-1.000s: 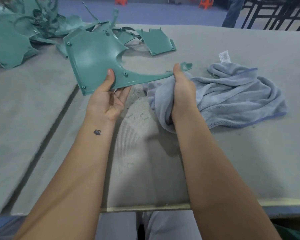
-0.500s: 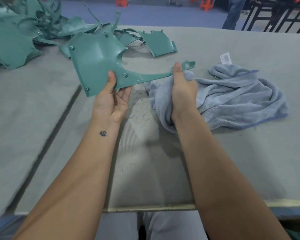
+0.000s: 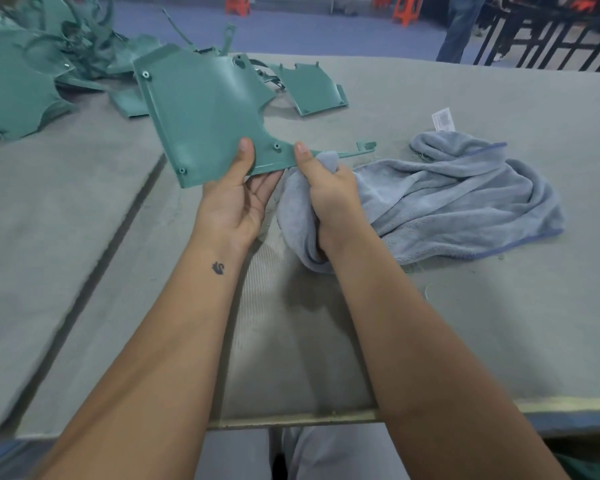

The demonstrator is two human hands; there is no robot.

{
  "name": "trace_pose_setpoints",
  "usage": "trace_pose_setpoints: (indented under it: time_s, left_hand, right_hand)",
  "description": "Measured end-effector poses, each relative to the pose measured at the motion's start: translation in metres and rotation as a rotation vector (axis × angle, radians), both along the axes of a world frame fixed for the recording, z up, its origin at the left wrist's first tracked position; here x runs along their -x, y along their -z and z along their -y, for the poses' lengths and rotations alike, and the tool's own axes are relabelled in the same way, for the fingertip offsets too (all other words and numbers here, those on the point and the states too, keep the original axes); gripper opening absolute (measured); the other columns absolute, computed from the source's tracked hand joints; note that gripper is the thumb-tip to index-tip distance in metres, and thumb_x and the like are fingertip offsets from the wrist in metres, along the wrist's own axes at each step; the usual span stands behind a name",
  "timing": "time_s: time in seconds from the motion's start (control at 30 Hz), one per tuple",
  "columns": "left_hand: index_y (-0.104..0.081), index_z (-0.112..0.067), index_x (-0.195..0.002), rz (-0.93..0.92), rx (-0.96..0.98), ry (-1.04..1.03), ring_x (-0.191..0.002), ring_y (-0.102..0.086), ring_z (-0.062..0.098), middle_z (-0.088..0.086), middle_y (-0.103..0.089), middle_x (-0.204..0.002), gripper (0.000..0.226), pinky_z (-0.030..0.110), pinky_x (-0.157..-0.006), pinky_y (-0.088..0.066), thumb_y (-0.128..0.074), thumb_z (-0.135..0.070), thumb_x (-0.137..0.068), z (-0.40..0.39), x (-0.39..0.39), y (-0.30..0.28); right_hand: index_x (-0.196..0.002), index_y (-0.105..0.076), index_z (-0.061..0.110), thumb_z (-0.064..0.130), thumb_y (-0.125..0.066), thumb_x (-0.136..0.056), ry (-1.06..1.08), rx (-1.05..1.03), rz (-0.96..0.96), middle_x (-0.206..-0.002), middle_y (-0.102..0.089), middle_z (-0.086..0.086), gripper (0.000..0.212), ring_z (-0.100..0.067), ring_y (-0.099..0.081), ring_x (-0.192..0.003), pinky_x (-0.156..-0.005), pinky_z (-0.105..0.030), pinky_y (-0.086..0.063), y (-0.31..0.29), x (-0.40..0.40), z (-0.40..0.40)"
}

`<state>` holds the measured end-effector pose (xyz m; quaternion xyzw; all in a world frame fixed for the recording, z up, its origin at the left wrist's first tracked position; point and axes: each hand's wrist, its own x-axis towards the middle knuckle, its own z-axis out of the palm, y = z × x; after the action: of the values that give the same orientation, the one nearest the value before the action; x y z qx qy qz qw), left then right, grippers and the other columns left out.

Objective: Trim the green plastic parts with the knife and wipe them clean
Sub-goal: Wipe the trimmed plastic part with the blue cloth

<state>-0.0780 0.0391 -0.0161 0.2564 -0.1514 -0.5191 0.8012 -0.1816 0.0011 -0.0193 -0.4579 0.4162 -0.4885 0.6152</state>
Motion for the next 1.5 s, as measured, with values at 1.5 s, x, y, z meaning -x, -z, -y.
trace_pose_setpoints:
  time_s: [1.5]
  left_hand:
    - [-0.062,-0.007,-0.12,0.059,-0.214,-0.073,-0.093,-0.072,0.024,0.008,-0.074,-0.101,0.025,0.039,-0.073,-0.06,-0.057,-0.007,-0.095,-0.001,-0.027,0.008]
  right_hand:
    - [-0.08,-0.046,0.024,0.041,-0.053,-0.074,0.302,-0.016,0.209,-0.077,-0.048,0.006,0.02,-0.009,-0.05,-0.073,-0.069,-0.028,-0.043,-0.016,0.027,0.013]
